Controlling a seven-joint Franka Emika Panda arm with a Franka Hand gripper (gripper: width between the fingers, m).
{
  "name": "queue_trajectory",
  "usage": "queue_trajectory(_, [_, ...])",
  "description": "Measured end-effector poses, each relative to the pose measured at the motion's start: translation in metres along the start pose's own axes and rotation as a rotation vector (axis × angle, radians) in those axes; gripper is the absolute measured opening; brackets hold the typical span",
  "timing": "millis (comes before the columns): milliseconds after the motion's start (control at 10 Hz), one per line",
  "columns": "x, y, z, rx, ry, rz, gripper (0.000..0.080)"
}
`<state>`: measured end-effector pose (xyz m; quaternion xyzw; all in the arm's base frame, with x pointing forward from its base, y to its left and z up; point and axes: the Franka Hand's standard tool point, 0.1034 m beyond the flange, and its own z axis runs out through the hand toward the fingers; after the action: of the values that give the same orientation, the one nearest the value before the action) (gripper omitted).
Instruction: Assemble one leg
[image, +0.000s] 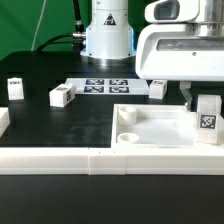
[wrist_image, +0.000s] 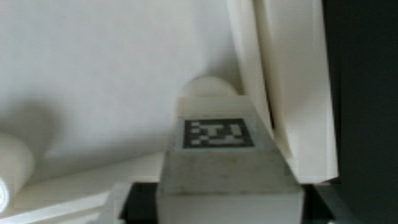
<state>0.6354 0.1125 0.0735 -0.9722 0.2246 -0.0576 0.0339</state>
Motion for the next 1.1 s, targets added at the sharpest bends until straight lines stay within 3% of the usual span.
queue_trajectory(600, [-0.0022, -0.0003, 0.0, 0.0, 0.005, 0.73, 0.0291])
queue_trajectory(1100, [-0.003, -0.0009, -0.0002, 0.008, -0.016, 1.033, 0.0292])
